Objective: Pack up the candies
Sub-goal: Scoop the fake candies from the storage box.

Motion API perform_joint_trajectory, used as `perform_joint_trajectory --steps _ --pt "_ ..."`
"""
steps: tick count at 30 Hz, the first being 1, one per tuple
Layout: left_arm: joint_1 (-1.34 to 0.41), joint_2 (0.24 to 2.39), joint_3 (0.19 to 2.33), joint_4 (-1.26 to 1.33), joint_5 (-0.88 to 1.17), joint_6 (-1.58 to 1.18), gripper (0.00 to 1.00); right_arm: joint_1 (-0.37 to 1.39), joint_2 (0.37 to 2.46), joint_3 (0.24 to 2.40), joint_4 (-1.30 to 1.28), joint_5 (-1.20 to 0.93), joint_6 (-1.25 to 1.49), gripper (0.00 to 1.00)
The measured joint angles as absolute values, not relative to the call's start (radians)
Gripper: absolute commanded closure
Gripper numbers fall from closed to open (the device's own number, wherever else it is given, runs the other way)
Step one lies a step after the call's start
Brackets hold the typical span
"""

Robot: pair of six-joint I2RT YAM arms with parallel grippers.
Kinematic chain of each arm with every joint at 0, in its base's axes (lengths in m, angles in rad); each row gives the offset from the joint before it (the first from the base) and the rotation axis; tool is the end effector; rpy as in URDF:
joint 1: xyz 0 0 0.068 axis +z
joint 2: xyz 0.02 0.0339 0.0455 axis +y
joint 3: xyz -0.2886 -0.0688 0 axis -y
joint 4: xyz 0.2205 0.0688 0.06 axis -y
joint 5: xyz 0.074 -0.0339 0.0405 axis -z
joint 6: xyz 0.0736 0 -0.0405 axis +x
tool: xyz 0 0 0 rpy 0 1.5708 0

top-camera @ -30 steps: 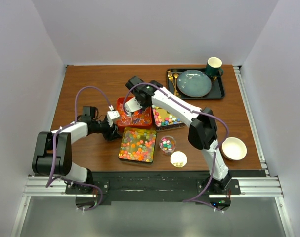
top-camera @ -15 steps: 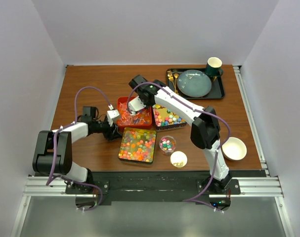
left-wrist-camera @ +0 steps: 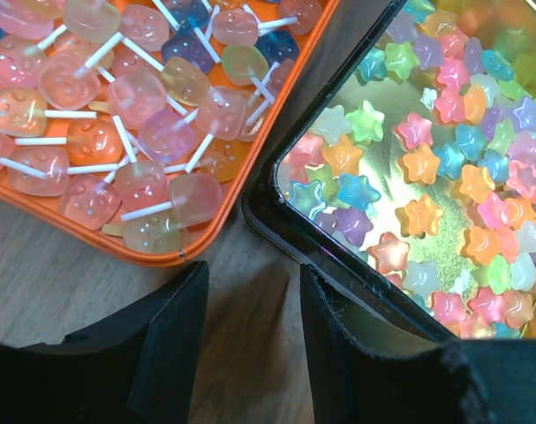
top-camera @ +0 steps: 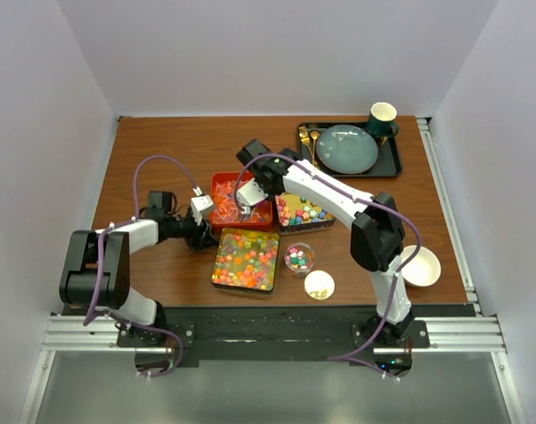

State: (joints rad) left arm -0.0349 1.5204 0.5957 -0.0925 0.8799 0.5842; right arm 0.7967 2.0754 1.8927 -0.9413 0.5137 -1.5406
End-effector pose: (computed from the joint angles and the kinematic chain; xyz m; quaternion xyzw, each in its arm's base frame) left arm 0.2476 -0.0654 0.1590 0.3760 0.7935 -0.3273 0.3491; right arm 0.3383 0.2943 0.2605 -0.8459 0.4209 -0.3087 0.1096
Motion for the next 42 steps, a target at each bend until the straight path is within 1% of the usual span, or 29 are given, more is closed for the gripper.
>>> perform_joint_trajectory --steps 6,18,24,29,42 --pt "-0.035 1.521 0.591 -0.091 0.889 0.583 0.50 0.785 2.109 1.969 -0.951 0.536 -1.559 1.00" --pt "-0.035 1.543 0.591 -0.064 0.902 0.543 0.50 0.779 2.114 1.979 -0.924 0.635 -1.698 1.00" --pt "-0.035 1.556 0.592 -0.051 0.904 0.532 0.50 0.791 2.194 2.031 -0.876 0.662 -1.737 1.00" --pt "-0.035 1.560 0.592 -0.047 0.907 0.525 0.50 0.806 2.221 2.033 -0.855 0.676 -1.757 1.00" --pt "-0.033 1.573 0.592 -0.025 0.925 0.507 0.51 0.816 2.207 2.009 -0.876 0.686 -1.765 1.00"
